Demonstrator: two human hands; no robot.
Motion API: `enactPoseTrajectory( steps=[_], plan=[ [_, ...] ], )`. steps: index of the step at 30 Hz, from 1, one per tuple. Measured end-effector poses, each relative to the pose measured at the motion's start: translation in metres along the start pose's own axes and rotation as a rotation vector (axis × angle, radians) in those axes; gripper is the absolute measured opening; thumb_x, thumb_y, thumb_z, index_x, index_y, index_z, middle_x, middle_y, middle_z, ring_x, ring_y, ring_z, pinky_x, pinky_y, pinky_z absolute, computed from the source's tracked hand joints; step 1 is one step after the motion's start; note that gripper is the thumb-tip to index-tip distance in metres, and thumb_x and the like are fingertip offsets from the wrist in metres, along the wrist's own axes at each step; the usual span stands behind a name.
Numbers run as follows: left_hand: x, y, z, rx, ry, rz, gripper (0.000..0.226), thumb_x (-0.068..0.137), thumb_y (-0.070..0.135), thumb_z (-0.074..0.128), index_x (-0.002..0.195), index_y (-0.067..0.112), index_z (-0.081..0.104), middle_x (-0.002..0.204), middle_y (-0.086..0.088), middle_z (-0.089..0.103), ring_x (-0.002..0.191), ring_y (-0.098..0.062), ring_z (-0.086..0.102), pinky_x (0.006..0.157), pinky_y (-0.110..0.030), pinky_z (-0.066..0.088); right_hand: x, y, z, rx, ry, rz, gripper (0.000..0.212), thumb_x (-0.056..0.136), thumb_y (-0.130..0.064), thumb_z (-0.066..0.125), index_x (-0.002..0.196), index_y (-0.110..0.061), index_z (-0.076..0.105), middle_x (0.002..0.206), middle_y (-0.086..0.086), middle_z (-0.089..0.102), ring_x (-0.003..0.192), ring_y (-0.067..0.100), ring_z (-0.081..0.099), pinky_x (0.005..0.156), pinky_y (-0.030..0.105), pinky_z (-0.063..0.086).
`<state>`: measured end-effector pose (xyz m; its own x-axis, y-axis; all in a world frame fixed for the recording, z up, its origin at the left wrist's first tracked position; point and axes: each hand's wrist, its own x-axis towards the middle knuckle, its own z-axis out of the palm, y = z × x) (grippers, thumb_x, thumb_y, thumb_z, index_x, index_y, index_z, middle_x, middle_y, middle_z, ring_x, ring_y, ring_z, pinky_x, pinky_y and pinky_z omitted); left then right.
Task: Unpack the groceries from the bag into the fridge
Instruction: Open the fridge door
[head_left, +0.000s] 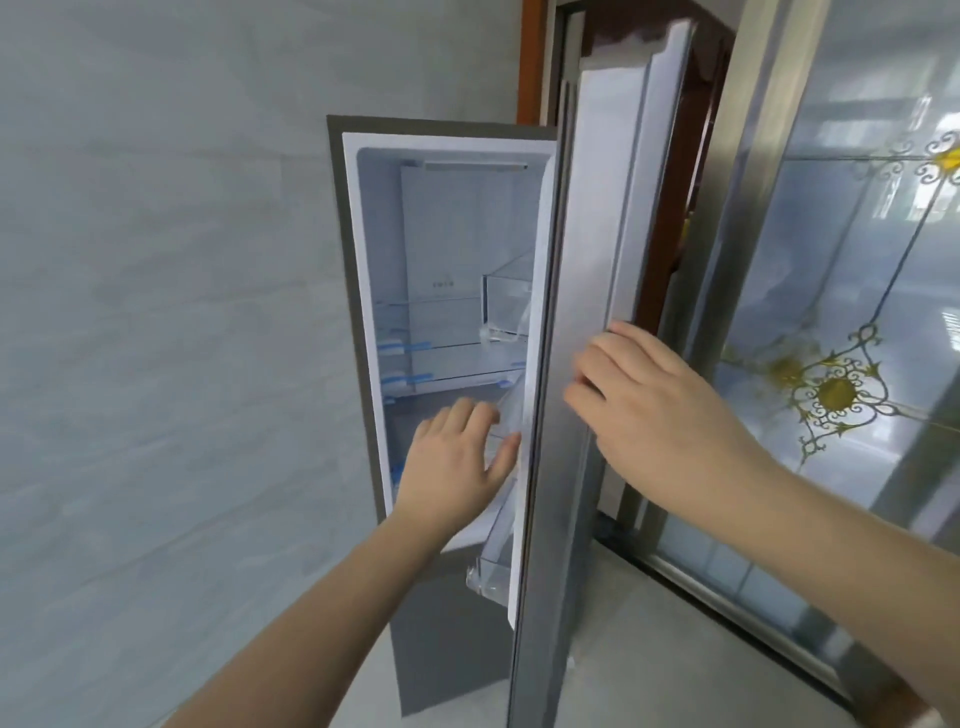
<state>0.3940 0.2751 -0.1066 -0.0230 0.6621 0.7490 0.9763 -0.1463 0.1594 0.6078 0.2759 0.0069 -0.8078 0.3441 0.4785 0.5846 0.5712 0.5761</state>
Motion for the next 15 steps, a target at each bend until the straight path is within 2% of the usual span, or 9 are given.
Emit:
enactPoseTrajectory(
  steps=[2,5,7,9,12,15],
  plan=[
    [-0.004,0.0,0.014,0.005,-0.166,-0.023,0.04,0.095,0.049,0.041,0.12,0.021,0.053,0.121,-0.001,0.058,0.109,-0.022,0.057,0.093,-0.041,0.044,-0.02,0.007,-0.002,0.015,0.005,0.067,0.022,0.076,-0.005,0.056,0.096,-0.006,0.065,0.099,0.014,0.06,0.104,0.034,0.053,0.113,0.049,0.029],
    [-0.013,0.009,0.037,-0.061,-0.388,0.024,0.05,0.097,0.05,0.041,0.14,0.025,0.04,0.149,0.001,0.041,0.136,-0.018,0.037,0.112,-0.041,0.028,-0.049,0.016,-0.004,0.027,0.023,0.158,0.022,0.076,-0.009,0.057,0.095,-0.006,0.066,0.098,0.013,0.06,0.1,0.034,0.053,0.109,0.048,0.033],
    [-0.016,0.021,0.051,-0.127,-0.428,0.097,0.051,0.096,0.049,0.045,0.141,0.027,0.039,0.154,0.001,0.035,0.141,-0.017,0.03,0.114,-0.04,0.025,-0.071,0.023,-0.003,0.019,0.031,0.23,0.019,0.08,-0.012,0.058,0.095,-0.006,0.067,0.098,0.012,0.059,0.099,0.033,0.053,0.1,0.045,0.037],
    [-0.016,0.03,0.061,-0.185,-0.417,0.142,0.048,0.093,0.05,0.045,0.135,0.027,0.043,0.153,-0.003,0.035,0.142,-0.021,0.031,0.111,-0.045,0.031,-0.087,0.028,-0.002,0.044,0.031,0.314,0.018,0.083,-0.016,0.058,0.096,-0.007,0.067,0.098,0.011,0.058,0.099,0.033,0.053,0.095,0.044,0.038],
    [-0.009,0.051,0.073,-0.205,-0.412,0.259,0.044,0.09,0.048,0.046,0.129,0.028,0.043,0.155,-0.006,0.034,0.143,-0.026,0.03,0.109,-0.047,0.034,-0.11,0.039,-0.001,0.045,0.01,0.446,0.021,0.087,-0.02,0.056,0.098,-0.007,0.067,0.1,0.011,0.058,0.103,0.032,0.052,0.098,0.045,0.036],
    [-0.004,0.076,0.084,-0.177,-0.383,0.41,0.053,0.086,0.035,0.063,0.134,0.023,0.045,0.151,-0.01,0.041,0.139,-0.03,0.037,0.111,-0.049,0.033,-0.13,0.042,0.0,0.107,0.027,0.56,0.022,0.089,-0.017,0.054,0.102,-0.008,0.069,0.104,0.009,0.061,0.105,0.03,0.054,0.101,0.043,0.035]
  ],
)
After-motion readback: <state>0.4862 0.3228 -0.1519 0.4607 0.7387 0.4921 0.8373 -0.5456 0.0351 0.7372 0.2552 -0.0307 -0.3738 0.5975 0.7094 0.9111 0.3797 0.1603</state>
